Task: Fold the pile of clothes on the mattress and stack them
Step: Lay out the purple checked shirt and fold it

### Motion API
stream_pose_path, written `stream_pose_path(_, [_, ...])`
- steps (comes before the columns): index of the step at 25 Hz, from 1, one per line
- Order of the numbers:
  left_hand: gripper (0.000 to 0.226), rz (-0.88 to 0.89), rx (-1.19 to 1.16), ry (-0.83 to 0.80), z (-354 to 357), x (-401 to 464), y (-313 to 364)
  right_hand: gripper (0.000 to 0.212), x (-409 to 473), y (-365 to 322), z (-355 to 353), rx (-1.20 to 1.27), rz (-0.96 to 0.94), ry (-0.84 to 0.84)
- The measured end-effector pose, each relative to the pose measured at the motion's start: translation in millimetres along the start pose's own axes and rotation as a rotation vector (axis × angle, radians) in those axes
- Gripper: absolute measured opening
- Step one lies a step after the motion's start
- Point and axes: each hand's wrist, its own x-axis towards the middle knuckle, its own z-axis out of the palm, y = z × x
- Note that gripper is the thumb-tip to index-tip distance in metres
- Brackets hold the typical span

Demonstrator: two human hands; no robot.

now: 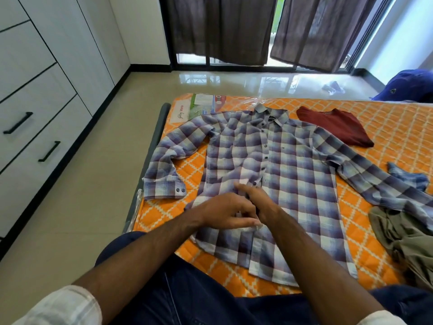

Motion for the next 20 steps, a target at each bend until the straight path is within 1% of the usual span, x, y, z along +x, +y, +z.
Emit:
stream_pose_path(1, [0.006, 0.016, 0.009, 0.011, 2.7, 0.3, 4.4, 0.033, -5.8, 8.1, -11.8, -0.099, -0.007, 0.051])
stream_pose_path(2, [0.008, 0.003, 0.054, 0.034, 2.1, -2.1, 1.5, 0.026, -13.3, 17.9, -24.3, -0.118, -0.013, 0.067])
stream_pose_path(3, [0.013, -0.040, 0.139, 0.041, -1.2, -7.4, -6.8, 0.021, -23.0, 26.6, -35.4, -0.074, -0.015, 0.063])
stream_pose_path(4, [0.020, -0.105, 0.264, 0.013, -6.4, -14.8, -16.9, 0.018, -32.2, 35.2, -46.4, -0.007, -0.013, 0.056])
stream_pose_path(6, [0.042, -0.242, 0.539, -0.119, -15.4, -33.6, -37.7, 0.015, -45.7, 44.2, -62.7, 0.019, 0.006, 0.071])
stream_pose_path(8, [0.058, -0.360, 0.720, -0.284, -14.2, -45.6, -41.7, 0.015, -50.0, 52.0, -73.8, 0.041, 0.013, 0.079])
stream_pose_path(9, [0.060, -0.407, 0.780, -0.357, -10.7, -47.7, -39.7, 0.016, -50.0, 55.4, -77.2, 0.073, 0.020, 0.082])
stream_pose_path(11, [0.056, -0.471, 0.882, -0.466, -2.8, -47.8, -34.8, 0.019, -49.9, 60.5, -83.5, 0.107, 0.028, 0.085])
stream_pose_path(14, [0.047, -0.515, 0.980, -0.548, -0.2, -52.8, -33.9, 0.021, -52.2, 65.6, -90.8, 0.113, 0.021, 0.057])
stream_pose_path(16, [0.040, -0.551, 0.915, -0.555, -0.7, -59.5, -32.9, 0.020, -52.6, 70.5, -94.3, 0.119, 0.011, 0.033])
stream_pose_path(18, [0.045, -0.586, 0.854, -0.537, -1.6, -63.9, -30.8, 0.020, -52.7, 75.5, -94.6, 0.103, 0.003, 0.030])
stream_pose_path(20, [0.048, -0.520, 0.960, -0.538, -0.9, -64.2, -30.5, 0.020, -53.3, 79.2, -93.4, 0.093, 0.002, 0.026])
